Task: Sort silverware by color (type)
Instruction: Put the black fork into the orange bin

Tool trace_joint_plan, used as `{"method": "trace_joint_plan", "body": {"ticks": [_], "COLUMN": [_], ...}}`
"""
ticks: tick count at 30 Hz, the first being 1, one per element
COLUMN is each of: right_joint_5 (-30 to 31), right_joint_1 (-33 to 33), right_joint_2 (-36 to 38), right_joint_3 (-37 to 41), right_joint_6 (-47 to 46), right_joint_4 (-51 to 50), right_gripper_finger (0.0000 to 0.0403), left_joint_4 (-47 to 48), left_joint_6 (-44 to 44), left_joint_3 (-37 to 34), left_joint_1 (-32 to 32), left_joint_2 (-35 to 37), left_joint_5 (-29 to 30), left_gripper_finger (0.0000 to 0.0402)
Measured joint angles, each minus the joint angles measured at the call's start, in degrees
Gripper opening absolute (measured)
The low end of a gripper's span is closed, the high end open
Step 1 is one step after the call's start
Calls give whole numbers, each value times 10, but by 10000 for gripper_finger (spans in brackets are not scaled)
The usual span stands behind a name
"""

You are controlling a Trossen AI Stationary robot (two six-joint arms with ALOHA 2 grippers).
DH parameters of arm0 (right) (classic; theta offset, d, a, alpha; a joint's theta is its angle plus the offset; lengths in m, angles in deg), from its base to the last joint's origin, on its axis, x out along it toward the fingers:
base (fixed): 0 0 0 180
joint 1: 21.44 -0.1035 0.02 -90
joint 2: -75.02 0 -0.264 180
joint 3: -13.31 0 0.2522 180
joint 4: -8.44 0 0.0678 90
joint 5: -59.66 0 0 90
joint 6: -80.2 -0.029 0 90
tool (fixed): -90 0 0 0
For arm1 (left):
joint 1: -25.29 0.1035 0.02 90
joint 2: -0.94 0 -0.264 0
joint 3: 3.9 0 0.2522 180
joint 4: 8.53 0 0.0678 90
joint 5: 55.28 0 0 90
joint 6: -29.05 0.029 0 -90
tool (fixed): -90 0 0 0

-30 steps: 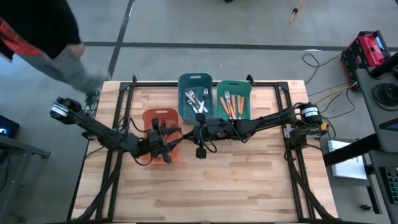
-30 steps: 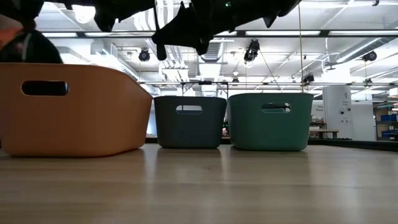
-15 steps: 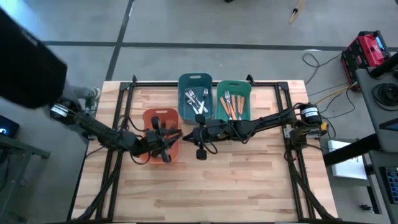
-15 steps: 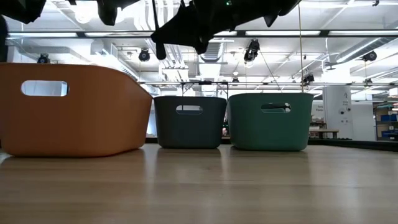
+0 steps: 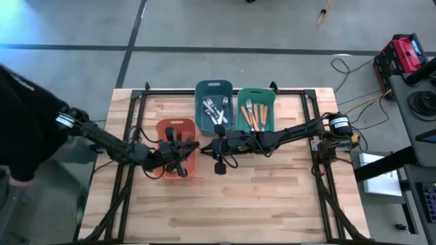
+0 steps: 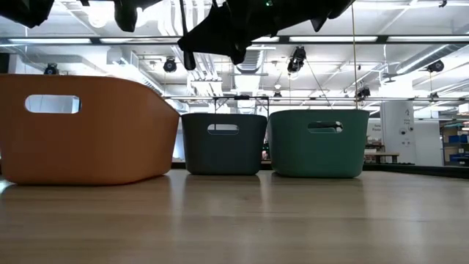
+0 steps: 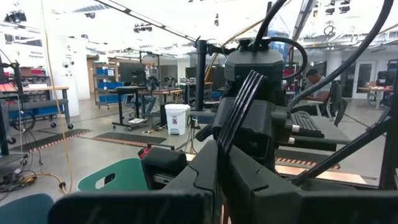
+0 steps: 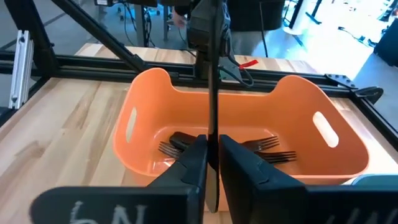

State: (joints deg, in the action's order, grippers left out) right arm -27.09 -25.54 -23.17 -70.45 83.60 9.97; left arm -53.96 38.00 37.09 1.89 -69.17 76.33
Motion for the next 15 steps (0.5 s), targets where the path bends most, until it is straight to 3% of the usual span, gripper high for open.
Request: {"method": "trace_joint_plan", "body": {"ticks": [9, 15], "right_joint_5": [0, 0], "right_joint_1": [0, 1], "right_joint_2": [0, 3], "right_joint_3": [0, 0], "right_joint_6": [-6, -8], "right_joint_4": [0, -2], "right_gripper_finger": [93, 126], "left_joint_4": [15, 110], "left_joint_6": [-8, -62], "left_joint_3": [0, 0], "left_joint_1": [0, 0], "left_joint_2": [20, 63], "left_joint_5": [19, 67], "left_gripper_finger": [0, 0]}}
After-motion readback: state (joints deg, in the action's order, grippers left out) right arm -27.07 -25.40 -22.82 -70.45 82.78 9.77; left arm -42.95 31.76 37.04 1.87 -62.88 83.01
